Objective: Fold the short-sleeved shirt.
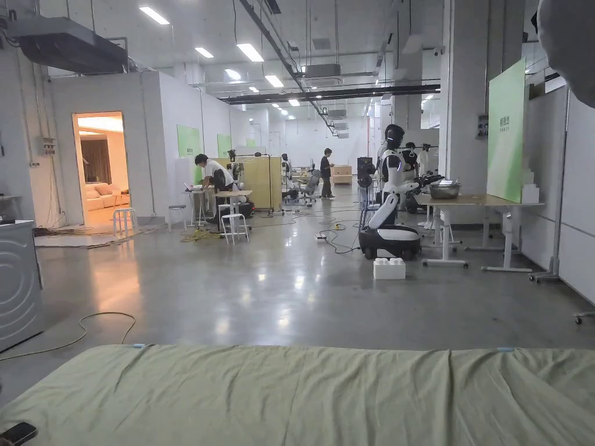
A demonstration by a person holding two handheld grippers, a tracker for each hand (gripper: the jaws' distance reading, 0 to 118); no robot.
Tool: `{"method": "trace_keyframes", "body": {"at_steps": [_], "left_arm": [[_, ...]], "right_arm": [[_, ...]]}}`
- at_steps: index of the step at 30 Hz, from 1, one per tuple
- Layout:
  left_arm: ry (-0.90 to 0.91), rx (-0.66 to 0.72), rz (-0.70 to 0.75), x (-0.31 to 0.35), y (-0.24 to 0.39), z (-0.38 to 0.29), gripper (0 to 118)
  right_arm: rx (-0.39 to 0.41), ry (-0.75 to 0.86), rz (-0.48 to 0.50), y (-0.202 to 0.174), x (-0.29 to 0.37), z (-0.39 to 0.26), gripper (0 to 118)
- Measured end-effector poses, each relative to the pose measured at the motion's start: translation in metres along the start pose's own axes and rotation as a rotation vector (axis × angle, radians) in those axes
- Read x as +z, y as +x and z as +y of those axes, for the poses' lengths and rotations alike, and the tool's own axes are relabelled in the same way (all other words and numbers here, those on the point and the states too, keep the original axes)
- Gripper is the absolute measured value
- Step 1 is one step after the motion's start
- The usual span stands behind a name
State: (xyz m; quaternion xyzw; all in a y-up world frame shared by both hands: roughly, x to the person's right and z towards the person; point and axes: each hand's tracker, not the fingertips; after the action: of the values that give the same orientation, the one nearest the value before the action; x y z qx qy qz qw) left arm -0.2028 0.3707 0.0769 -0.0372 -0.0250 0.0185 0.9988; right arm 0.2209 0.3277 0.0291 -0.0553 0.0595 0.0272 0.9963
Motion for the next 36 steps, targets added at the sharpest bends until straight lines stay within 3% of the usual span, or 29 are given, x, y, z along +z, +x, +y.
{"method": "trace_keyframes", "body": {"at_steps": [5,12,17,25,26,28,31,36], "left_arm": [[0.006,0.041,-0.026,-0.006,0.003,0.003,0],[0.006,-0.049,-0.046,-0.011,0.010,0.003,0],[-0.024,-0.026,-0.071,-0.022,0.008,-0.002,0],[-0.304,0.026,-0.077,-0.093,-0.019,-0.029,0],[-0.405,0.070,-0.062,-0.114,-0.028,-0.039,2],[-0.470,0.152,-0.044,-0.154,-0.044,-0.058,19],[-0.572,0.188,-0.038,-0.220,-0.069,-0.098,69],[-0.766,0.125,-0.014,-0.321,-0.089,-0.163,73]], "right_arm": [[-0.050,0.017,-0.012,0.004,0.001,-0.001,0],[-0.061,0.007,-0.020,0.007,0.000,-0.005,0],[-0.080,-0.011,-0.007,0.007,-0.003,-0.010,0],[-0.099,-0.176,-0.002,0.014,-0.012,-0.046,0],[-0.104,-0.182,-0.003,0.015,-0.014,-0.050,0],[-0.128,-0.220,-0.006,0.018,-0.017,-0.060,0],[-0.141,-0.272,-0.018,0.021,-0.023,-0.069,0],[-0.157,-0.333,-0.046,0.028,-0.023,-0.083,0]]}}
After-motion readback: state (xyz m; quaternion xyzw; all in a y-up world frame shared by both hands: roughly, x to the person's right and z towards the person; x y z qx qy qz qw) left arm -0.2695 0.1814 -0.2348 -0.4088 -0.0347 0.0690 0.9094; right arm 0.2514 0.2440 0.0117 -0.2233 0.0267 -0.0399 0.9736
